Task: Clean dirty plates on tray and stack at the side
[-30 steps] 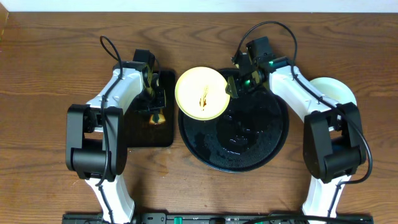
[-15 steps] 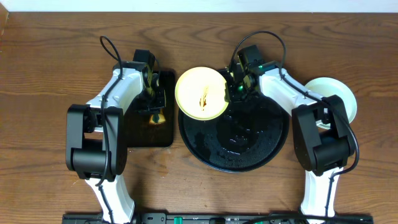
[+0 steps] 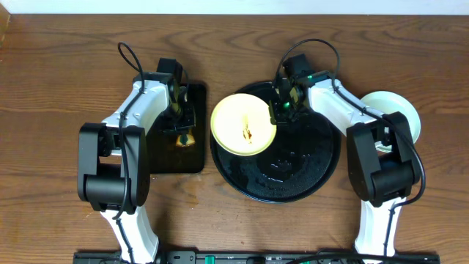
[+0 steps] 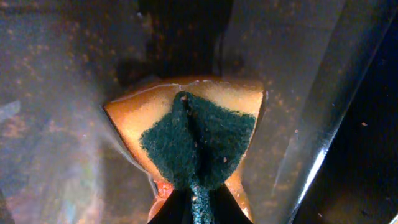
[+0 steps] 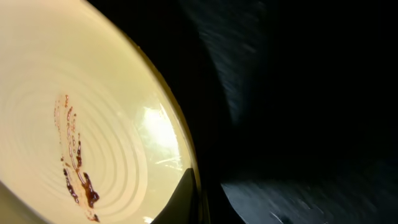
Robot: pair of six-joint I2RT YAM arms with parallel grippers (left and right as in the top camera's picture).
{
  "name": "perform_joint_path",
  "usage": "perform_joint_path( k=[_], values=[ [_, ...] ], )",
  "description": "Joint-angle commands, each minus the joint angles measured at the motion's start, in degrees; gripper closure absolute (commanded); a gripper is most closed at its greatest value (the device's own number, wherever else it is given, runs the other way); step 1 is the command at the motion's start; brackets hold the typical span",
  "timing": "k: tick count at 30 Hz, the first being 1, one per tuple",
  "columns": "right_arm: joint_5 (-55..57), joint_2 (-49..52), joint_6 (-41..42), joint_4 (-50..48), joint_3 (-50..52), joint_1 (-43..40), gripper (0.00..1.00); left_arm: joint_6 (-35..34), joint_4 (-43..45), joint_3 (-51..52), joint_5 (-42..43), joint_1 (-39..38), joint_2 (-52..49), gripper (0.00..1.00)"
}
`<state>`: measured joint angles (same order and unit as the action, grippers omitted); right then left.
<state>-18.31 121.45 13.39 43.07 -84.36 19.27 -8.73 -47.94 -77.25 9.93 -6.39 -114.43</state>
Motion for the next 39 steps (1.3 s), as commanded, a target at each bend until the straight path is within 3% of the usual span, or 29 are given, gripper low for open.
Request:
perform_joint_path(
  k=[1, 11, 22, 29, 39],
  values=[
    [9.5, -2.8, 0.5, 1.8, -0.3, -1.8, 0.99, 1.0, 0.0, 1.1, 1.4, -0.4, 0.2, 0.91],
    [21.6, -6.4, 0.5, 10.7, -0.2, -2.8, 0.99, 1.0, -1.2, 0.2, 0.2, -0.4, 2.0, 0.91],
    [21.9, -6.4, 0.5, 11.5, -0.2, -2.7, 0.99, 1.0, -0.6, -0.6, -5.3, -0.4, 12.8, 0.92],
    [21.9, -6.4, 0.5, 12.0, -0.2, -2.7, 0.99, -4.9, 2.1, -0.6, -5.2, 0.2, 14.4, 0.93],
    [21.9, -6.4, 0.5, 11.8, -0.2, -2.7, 0.99, 4.4, 8.2, -0.6, -4.9, 0.3, 20.2, 0.93]
  ],
)
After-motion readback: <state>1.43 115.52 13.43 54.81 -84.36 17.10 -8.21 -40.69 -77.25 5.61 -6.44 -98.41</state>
